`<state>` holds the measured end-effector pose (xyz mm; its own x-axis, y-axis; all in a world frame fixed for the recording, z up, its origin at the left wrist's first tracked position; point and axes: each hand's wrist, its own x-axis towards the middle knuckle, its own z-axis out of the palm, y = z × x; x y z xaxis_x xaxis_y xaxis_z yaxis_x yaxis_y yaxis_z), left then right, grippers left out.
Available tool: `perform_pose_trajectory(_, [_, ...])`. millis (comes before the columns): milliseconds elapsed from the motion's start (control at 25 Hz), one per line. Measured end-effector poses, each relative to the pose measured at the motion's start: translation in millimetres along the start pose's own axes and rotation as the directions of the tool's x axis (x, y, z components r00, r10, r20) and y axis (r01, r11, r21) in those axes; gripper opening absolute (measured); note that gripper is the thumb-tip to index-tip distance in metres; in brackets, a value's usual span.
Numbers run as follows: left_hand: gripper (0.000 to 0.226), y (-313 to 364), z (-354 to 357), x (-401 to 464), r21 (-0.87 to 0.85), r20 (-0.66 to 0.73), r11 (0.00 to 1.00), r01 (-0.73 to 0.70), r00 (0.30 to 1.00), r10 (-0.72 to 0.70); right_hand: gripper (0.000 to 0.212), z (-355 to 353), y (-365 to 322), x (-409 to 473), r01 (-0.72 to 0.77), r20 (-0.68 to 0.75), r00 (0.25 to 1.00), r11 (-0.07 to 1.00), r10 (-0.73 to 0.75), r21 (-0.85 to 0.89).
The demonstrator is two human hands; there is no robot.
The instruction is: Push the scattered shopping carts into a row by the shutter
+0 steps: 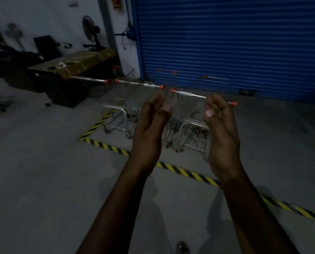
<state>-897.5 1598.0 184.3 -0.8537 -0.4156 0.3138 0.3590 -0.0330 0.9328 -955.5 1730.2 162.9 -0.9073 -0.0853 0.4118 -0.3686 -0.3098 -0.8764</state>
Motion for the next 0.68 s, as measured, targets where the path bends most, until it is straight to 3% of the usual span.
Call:
perform_pose_trajectory(120, [0.063, 29.1, -44.5, -86.6, -0.007, -0.040, 1.000, -0.006, 0.999, 0.005, 0.045, 25.1, -27.5, -82.7, 0.008, 0.063, 0.998, 1.000, -0.009, 0.029])
perform_pose_trajectory(320, [0.058, 87.0, -98.9, -211.2, 0.038, -0.191, 0.999, -0.015, 0.981, 0.022, 0.046, 62.7, -74.3, -200.2, -0.048, 0.256, 0.966, 0.997, 0.032, 0.057])
perform_pose_trajectory(560, [0.058, 145.0, -113.0, -322.4, 0.136, -0.337, 0.988, -0.080, 0.933, 0.122, 0.054, 74.4, -135.5, -284.1, -0.076, 0.424, 0.906, 0.989, 0.015, 0.129])
perform_pose_trajectory(680, [0.059, 167.8, -106.6, -382.9, 0.185, -0.408, 0.978, -0.092, 0.898, 0.162, 0.051, 65.0, -161.7, -327.5, -0.088, 0.540, 0.841, 0.984, -0.010, 0.154])
